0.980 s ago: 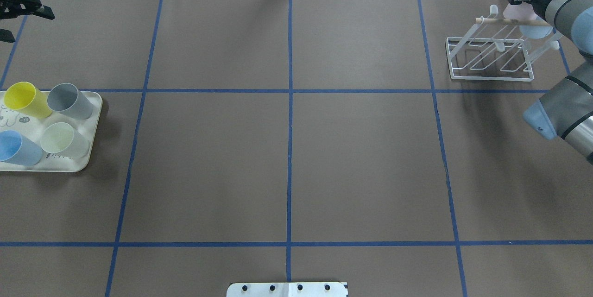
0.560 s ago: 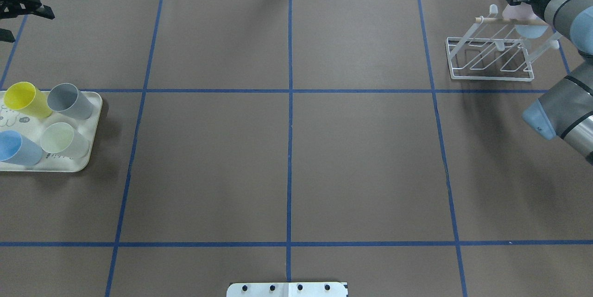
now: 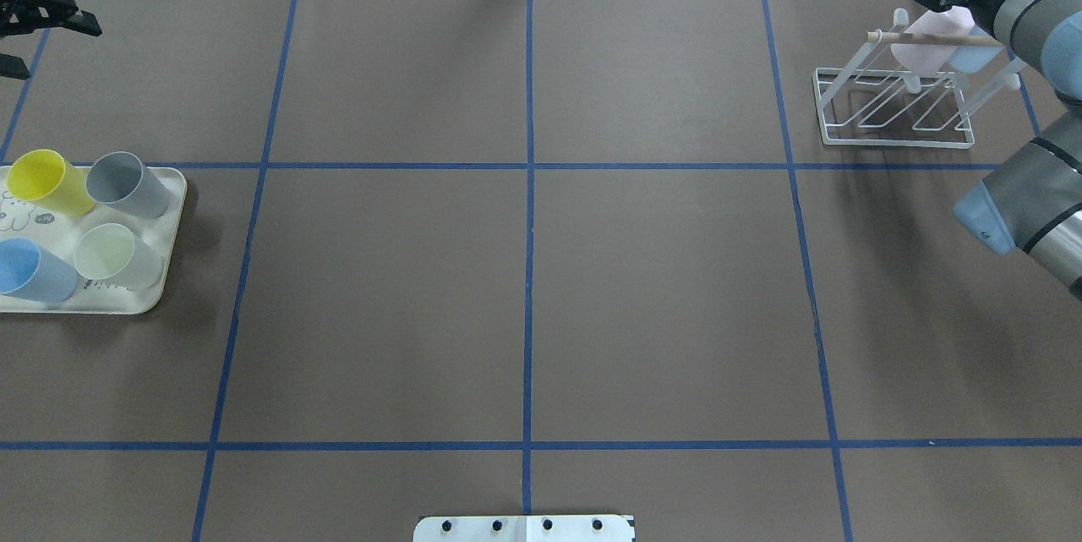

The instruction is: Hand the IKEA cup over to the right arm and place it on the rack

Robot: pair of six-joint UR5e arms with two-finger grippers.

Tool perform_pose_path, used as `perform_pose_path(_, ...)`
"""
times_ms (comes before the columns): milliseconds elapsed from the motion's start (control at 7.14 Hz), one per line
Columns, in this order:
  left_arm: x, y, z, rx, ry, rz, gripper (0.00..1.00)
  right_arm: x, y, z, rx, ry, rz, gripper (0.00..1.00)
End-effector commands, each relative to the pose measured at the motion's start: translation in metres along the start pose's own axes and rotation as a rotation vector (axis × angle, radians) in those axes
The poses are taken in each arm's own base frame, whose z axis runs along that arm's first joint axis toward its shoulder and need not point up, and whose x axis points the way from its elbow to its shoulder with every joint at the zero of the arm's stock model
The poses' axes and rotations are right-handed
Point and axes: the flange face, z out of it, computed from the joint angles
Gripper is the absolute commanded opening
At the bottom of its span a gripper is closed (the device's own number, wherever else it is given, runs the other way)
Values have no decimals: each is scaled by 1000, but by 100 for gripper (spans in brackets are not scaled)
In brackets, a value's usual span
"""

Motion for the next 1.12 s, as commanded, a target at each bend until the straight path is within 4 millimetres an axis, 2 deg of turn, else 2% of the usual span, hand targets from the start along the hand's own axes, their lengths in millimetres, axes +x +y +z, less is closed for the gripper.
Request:
perform_pose_path(0,-5,-1,3,-28,-20,40,100,10,-40,-26,-41,-118,41,100)
perform_pose_path(140,-11,-6,-1,-46,-46,73,100,8,-63,-47,-84,-164,53,100)
perform_pose_path(420,-30,-21,-9,-86,-118,178,100,-36,-112,-120,-162,-185,78,100)
perform_pose_path(560,-40,-28,-11,-113,-159,238,100,-57,-123,-146,-198,-230,183,100)
perform_pose_path(840,-69,-43,-9,-189,-259,343,100,-99,-120,-169,-286,-341,355,100)
perform_pose_path(980,-85,-50,-5,-235,-296,382,100,-114,-126,-183,-339,-395,434,100)
